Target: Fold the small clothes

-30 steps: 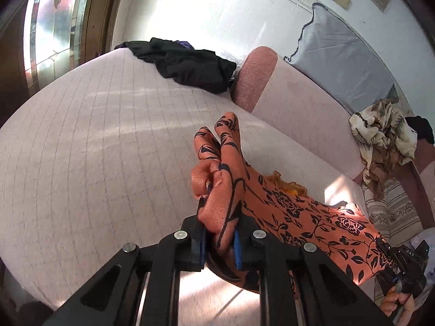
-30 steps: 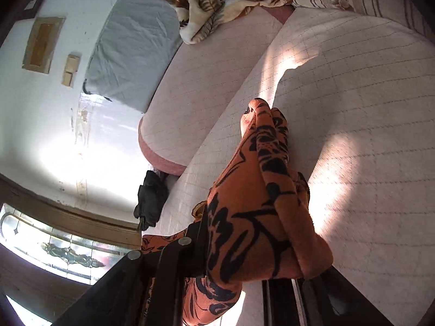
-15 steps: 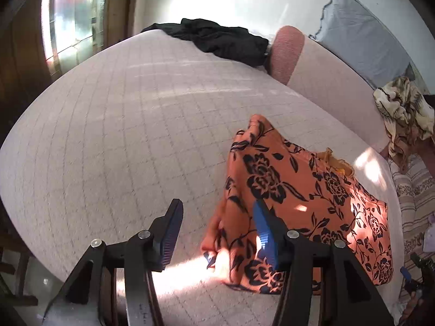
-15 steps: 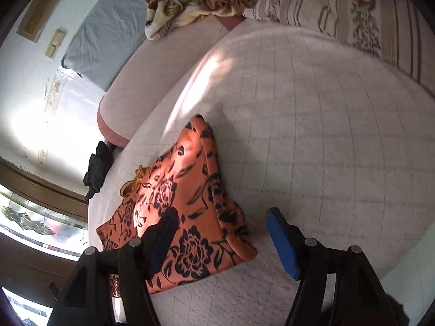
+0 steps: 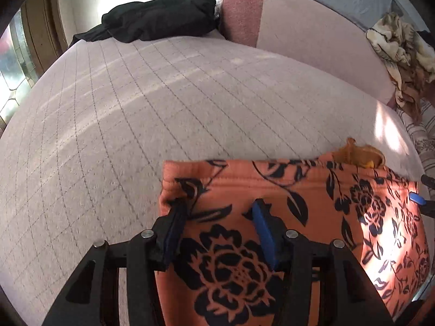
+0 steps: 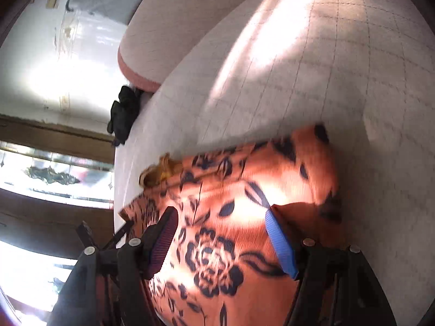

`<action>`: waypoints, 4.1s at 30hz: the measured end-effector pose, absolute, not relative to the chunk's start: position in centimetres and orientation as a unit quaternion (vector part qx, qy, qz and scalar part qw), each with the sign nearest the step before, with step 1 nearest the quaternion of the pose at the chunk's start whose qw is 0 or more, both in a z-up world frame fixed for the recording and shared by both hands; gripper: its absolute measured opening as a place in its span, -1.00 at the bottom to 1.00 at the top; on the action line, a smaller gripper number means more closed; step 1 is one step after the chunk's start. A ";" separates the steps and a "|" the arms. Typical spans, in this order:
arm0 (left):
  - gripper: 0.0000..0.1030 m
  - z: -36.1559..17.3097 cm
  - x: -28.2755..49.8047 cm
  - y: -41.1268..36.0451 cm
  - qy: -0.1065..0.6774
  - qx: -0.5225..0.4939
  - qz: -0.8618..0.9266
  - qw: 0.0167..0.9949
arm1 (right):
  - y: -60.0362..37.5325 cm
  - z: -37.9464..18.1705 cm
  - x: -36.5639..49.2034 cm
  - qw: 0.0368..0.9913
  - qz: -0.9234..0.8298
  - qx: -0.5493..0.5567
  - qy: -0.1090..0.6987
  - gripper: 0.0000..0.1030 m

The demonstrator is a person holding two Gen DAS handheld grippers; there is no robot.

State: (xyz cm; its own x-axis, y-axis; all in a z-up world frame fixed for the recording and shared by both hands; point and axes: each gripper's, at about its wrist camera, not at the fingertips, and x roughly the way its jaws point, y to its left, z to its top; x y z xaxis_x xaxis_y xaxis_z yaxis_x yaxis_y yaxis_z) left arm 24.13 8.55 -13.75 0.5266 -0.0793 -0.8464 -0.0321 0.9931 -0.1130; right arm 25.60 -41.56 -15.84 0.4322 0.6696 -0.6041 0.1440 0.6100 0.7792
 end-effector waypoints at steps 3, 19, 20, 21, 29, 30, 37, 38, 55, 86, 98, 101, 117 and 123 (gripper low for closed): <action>0.00 -13.0 25.0 9.3 0.469 -0.046 0.045 0.881 | -45.2 -16.1 27.2 0.761 0.087 0.468 0.440 0.37; 0.30 -10.3 8.5 11.3 0.463 -0.126 -0.024 0.877 | -36.8 -12.5 6.6 0.773 0.180 0.414 0.446 0.65; 0.30 -11.8 8.3 11.2 0.492 -0.111 -0.004 0.864 | -37.8 -14.4 6.2 0.768 0.138 0.429 0.455 0.64; 0.30 -13.3 8.2 11.4 0.522 -0.104 0.014 0.847 | -39.2 -16.1 5.7 0.753 0.101 0.464 0.456 0.54; 0.31 -10.3 4.1 11.7 0.459 -0.108 0.011 0.882 | -37.0 -10.6 3.8 0.788 0.175 0.439 0.396 0.70; 0.31 -11.1 4.4 11.6 0.475 -0.107 0.010 0.873 | -36.9 -11.5 4.1 0.785 0.174 0.436 0.405 0.70; 0.32 -10.3 2.9 11.9 0.467 -0.096 0.035 0.879 | -39.6 -13.5 3.6 0.767 0.113 0.484 0.406 0.63; 0.32 -9.6 2.8 11.7 0.457 -0.091 0.031 0.884 | -39.2 -12.5 3.6 0.773 0.131 0.474 0.400 0.65; 0.40 -6.7 6.8 6.6 0.430 -0.063 -0.007 0.901 | -40.6 -12.8 14.0 0.746 0.181 0.447 0.458 0.71; 0.41 -11.8 8.4 -3.3 0.483 -0.047 -0.093 0.869 | -39.4 -16.6 0.5 0.723 0.029 0.579 0.376 0.66; 0.48 -11.3 8.5 -6.6 0.467 -0.006 -0.099 0.878 | -39.5 -14.1 1.4 0.779 -0.015 0.490 0.392 -0.74; 0.50 -13.4 8.7 -7.9 0.474 0.055 -0.090 0.874 | -40.7 -17.0 0.5 0.718 0.005 0.547 0.430 -0.46; 0.53 -14.1 9.2 -9.8 0.451 0.038 -0.112 0.885 | -44.1 -14.5 22.1 0.790 0.128 0.328 0.502 0.25; 0.60 -14.4 9.0 -9.6 0.440 0.038 -0.125 0.889 | -40.9 -11.8 22.8 0.845 0.113 0.238 0.465 -0.68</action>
